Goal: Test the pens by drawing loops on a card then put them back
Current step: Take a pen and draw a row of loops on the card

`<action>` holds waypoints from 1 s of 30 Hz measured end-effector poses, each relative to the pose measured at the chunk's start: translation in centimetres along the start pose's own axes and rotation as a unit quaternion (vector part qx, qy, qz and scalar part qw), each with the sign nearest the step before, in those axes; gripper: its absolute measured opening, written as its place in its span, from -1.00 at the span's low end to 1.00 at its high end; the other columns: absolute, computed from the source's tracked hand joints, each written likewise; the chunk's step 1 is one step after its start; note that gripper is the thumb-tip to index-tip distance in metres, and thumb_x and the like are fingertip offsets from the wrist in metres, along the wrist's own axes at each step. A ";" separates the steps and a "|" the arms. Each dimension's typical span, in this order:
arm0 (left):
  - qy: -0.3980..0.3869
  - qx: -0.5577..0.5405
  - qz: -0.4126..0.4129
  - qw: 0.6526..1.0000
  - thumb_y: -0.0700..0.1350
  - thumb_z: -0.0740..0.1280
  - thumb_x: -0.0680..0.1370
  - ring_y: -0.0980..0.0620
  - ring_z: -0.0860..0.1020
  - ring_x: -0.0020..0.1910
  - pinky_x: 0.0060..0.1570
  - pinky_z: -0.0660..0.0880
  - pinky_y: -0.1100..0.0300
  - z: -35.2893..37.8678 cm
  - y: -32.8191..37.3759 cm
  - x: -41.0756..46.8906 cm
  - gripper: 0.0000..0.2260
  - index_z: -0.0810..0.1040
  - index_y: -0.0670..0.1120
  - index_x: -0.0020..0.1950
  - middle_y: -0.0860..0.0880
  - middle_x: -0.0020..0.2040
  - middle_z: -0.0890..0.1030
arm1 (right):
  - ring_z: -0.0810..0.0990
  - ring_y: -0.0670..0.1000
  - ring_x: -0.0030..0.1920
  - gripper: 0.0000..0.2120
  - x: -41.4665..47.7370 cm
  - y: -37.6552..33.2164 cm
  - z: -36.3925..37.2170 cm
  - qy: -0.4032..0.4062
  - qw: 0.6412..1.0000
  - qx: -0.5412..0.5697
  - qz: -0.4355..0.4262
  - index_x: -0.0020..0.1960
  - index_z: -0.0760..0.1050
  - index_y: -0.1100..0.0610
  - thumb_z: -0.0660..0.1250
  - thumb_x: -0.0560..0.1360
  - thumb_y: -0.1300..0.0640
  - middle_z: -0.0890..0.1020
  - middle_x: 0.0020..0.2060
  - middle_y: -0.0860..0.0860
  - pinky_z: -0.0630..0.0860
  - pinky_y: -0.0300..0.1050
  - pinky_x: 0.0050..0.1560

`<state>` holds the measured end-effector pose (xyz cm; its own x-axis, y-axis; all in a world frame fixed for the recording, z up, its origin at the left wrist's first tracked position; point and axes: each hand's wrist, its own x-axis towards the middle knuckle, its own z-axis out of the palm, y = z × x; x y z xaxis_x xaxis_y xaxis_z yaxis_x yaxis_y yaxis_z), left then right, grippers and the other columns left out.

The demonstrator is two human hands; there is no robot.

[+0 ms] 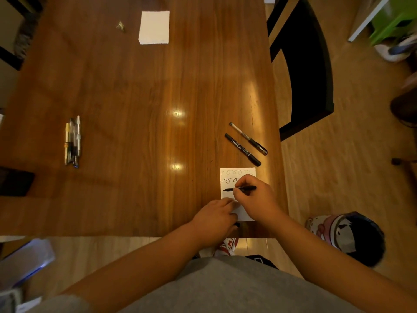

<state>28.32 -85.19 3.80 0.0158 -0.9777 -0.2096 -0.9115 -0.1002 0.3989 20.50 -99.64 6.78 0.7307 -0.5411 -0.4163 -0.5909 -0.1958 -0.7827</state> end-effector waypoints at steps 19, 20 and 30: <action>-0.031 0.042 -0.008 0.999 0.08 0.14 0.64 -0.11 0.29 0.39 0.25 0.34 -0.02 -0.3 0.3 0.4 -0.65 0.53 -0.09 0.27 -0.14 0.52 0.26 | 0.53 -0.11 -0.04 -0.82 0.2 0.3 -0.8 0.030 0.999 0.015 0.025 -0.13 0.43 -0.09 0.36 0.53 0.16 0.58 -0.04 -0.12 0.45 -0.36 -0.27; -0.032 0.044 -0.008 0.998 0.08 0.14 0.64 -0.12 0.29 0.39 0.26 0.34 -0.02 -0.4 0.3 0.4 -0.64 0.53 -0.09 0.27 -0.14 0.52 0.26 | 0.53 -0.13 -0.08 -0.80 0.1 0.3 -0.9 0.032 0.999 0.012 0.024 -0.15 0.42 -0.11 0.36 0.53 0.15 0.57 -0.07 -0.13 0.45 -0.34 -0.26; -0.014 0.025 -0.008 1.000 0.07 0.16 0.64 -0.08 0.23 0.45 0.39 0.25 0.01 -0.2 0.2 0.6 -0.66 0.56 -0.10 0.23 -0.14 0.49 0.30 | 0.53 -0.11 -0.04 -0.88 -0.1 0.2 -0.4 0.026 0.999 0.014 0.017 -0.09 0.46 -0.04 0.37 0.54 0.15 0.57 -0.06 -0.12 0.46 -0.37 -0.22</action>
<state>28.22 -85.81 3.99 0.0192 -0.9706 -0.2398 -0.9304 -0.1052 0.3512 20.18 -99.96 6.90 0.6910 -0.5889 -0.4191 -0.6046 -0.1531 -0.7817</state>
